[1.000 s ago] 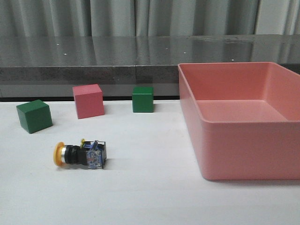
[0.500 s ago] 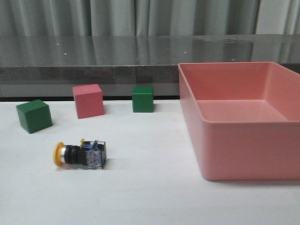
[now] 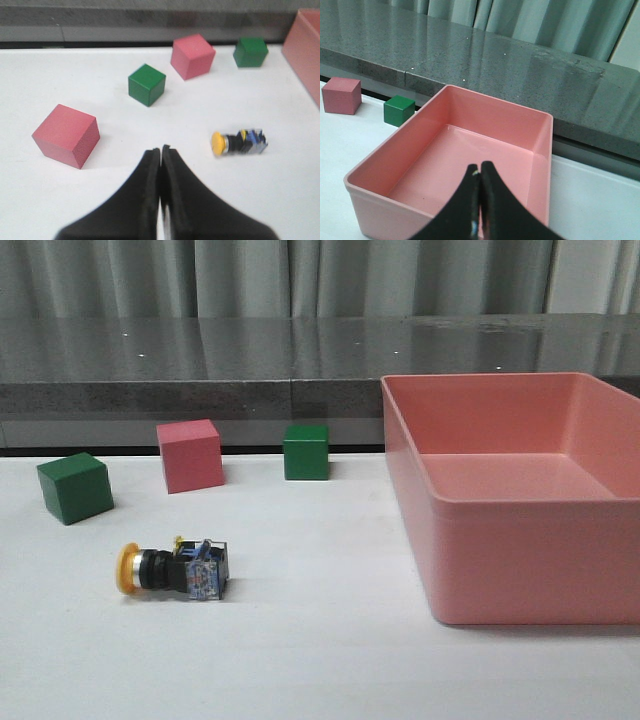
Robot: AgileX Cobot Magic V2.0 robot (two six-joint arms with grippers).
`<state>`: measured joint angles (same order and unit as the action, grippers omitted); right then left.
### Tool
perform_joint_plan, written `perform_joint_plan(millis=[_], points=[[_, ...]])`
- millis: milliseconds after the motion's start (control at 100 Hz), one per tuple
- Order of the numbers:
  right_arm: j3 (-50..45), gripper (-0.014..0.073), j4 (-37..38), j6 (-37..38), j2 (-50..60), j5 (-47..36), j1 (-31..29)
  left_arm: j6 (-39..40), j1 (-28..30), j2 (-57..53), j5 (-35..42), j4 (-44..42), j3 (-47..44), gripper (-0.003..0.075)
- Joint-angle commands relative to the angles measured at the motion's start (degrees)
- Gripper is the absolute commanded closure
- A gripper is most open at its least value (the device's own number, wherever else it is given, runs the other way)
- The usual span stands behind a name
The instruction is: Place and stand button with both arms
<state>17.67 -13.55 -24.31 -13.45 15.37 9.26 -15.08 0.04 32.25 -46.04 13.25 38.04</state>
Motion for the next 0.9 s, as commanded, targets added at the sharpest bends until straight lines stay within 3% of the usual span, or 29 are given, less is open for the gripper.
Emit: perform_joint_plan(millis=[0,370,440,510,630,700,750,890], points=[[1.59,0.0655,-0.84,0.17,-0.46,-4.71,-0.47,-14.58,0.06,8.14,-0.18,6.95,6.09,0.0739],[1.59,0.0655,-0.87,0.17,-0.46,-4.77,-0.47,-70.90,0.06,30.14,0.50,47.58,8.90,0.0713],[1.59,0.0655,-0.87,0.17,-0.46,-4.77,-0.47,-80.94,0.06,33.11,-0.27,54.67,8.90,0.0640],[1.59,0.0655,-0.87,0.17,-0.46,-4.77,-0.47,-89.74,0.06,35.79,-1.93,59.29,8.90,0.0514],[1.59,0.0655,-0.87,0.17,-0.46,-4.77,-0.47,-96.37,0.06,40.13,-3.10,64.26,8.90,0.0188],[1.59,0.0655,-0.87,0.17,-0.46,-4.77,-0.47,-97.61,0.06,42.84,-2.75,64.75,8.90,0.0045],[1.59,0.0655,-0.87,0.17,-0.46,-4.77,-0.47,-99.29,0.06,44.88,-2.75,64.75,8.90,0.0005],[1.59,0.0655,-0.87,0.17,-0.46,-4.77,-0.47,-108.04,-0.30,51.02,-4.00,66.19,8.90,0.0051]])
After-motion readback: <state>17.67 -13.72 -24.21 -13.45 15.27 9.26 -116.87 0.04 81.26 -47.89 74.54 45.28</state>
